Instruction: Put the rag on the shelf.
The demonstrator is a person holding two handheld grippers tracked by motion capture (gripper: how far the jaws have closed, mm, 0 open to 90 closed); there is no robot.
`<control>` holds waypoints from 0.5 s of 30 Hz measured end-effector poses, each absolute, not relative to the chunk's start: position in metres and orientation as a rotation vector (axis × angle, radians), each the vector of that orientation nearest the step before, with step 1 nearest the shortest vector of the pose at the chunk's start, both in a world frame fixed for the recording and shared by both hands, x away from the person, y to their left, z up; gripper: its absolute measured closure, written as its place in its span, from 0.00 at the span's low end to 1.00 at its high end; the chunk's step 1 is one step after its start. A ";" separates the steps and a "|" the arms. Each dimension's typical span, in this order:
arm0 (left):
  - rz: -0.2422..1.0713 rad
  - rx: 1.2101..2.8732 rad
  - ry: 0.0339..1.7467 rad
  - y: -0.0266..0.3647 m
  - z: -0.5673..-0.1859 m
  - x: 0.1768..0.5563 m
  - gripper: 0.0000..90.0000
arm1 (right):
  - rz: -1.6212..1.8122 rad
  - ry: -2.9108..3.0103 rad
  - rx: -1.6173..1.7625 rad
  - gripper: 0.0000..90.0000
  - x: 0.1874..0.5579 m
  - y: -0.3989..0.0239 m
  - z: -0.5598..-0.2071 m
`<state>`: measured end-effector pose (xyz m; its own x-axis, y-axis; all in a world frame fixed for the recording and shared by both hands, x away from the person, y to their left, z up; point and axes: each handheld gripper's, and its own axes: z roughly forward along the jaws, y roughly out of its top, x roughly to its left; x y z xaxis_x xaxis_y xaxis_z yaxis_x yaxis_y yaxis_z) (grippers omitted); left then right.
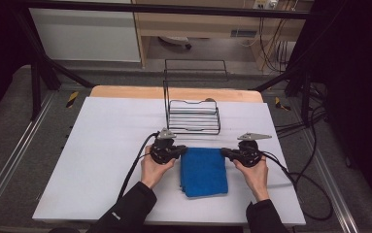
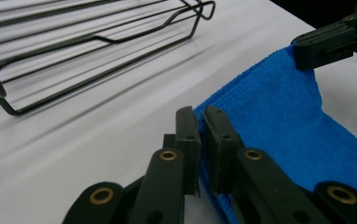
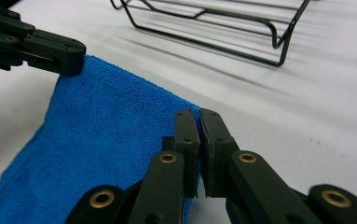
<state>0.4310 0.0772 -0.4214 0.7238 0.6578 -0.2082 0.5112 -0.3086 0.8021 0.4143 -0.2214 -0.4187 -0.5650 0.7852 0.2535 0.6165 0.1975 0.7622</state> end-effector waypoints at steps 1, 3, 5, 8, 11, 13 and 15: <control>0.205 1.978 0.886 0.077 -0.420 0.430 0.94 | 1.314 2.268 1.341 0.97 0.413 -0.222 -0.417; 0.210 1.973 0.875 0.078 -0.418 0.427 0.94 | 1.336 2.259 1.327 0.97 0.410 -0.224 -0.414; 0.221 1.970 0.870 0.078 -0.416 0.425 0.94 | 1.336 2.252 1.308 0.97 0.407 -0.224 -0.411; 0.225 1.956 0.870 0.081 -0.413 0.422 0.94 | 1.351 2.239 1.291 0.97 0.404 -0.222 -0.406; 0.224 1.932 0.865 0.083 -0.410 0.420 0.94 | 1.372 2.222 1.272 0.97 0.401 -0.222 -0.402; 0.226 1.918 0.859 0.084 -0.407 0.419 0.94 | 1.378 2.213 1.261 0.97 0.400 -0.222 -0.399; 0.242 1.911 0.851 0.084 -0.405 0.417 0.94 | 1.380 2.204 1.252 0.97 0.398 -0.222 -0.396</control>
